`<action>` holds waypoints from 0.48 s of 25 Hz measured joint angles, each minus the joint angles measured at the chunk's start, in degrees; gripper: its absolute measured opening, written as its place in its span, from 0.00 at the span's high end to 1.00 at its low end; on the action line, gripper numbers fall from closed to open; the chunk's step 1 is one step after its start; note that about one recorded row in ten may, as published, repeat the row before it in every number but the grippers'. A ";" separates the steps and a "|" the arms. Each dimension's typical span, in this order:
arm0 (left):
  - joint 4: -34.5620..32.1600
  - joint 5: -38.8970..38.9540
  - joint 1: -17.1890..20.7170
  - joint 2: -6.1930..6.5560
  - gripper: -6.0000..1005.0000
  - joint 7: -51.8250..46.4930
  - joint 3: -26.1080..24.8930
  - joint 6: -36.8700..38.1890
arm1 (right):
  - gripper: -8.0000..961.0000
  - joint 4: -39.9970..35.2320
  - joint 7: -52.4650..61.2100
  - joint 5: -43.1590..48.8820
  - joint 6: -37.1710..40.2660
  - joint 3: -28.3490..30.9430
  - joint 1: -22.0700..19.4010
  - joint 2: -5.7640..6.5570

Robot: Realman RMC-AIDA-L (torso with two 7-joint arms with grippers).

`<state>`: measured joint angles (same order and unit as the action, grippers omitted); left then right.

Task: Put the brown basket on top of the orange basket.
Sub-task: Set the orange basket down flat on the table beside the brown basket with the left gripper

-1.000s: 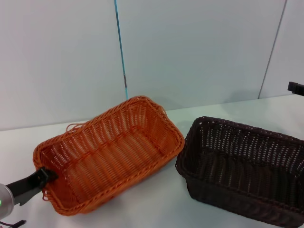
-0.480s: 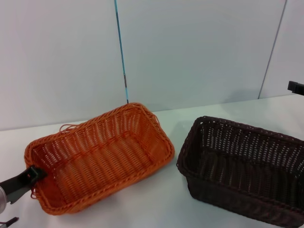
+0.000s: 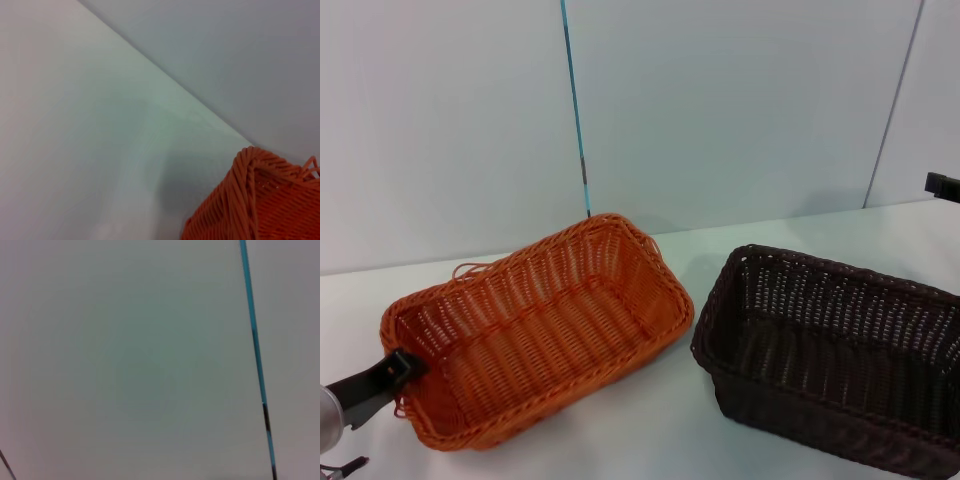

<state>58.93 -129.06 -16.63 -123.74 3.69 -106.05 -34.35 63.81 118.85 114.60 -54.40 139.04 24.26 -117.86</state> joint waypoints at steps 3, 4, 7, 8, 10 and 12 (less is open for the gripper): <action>-0.29 -0.01 -0.15 0.03 0.81 0.00 -0.05 -0.04 | 0.20 -0.10 -0.06 0.00 0.03 0.00 0.00 0.00; -0.50 -0.01 -0.28 0.06 0.81 0.00 -0.06 -0.05 | 0.20 -0.12 -0.07 0.00 0.04 0.00 0.00 0.00; -0.91 -0.01 -0.58 0.10 0.80 0.00 -0.06 -0.08 | 0.20 -0.15 -0.10 0.00 0.07 0.00 0.00 0.00; -1.05 -0.02 -0.73 0.13 0.80 0.00 -0.06 -0.11 | 0.20 -0.15 -0.10 0.00 0.07 0.00 0.00 0.00; -1.10 -0.04 -0.84 0.14 0.80 0.24 -0.06 -0.16 | 0.20 -0.17 -0.12 0.00 0.07 0.00 0.00 0.00; -1.11 -0.06 -0.97 0.15 0.80 0.85 -0.05 -0.24 | 0.20 -0.25 -0.19 0.00 0.09 0.00 0.00 0.00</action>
<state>57.83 -129.12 -17.59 -123.59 4.54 -106.10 -34.59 63.55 118.66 114.61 -54.31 139.04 24.26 -117.86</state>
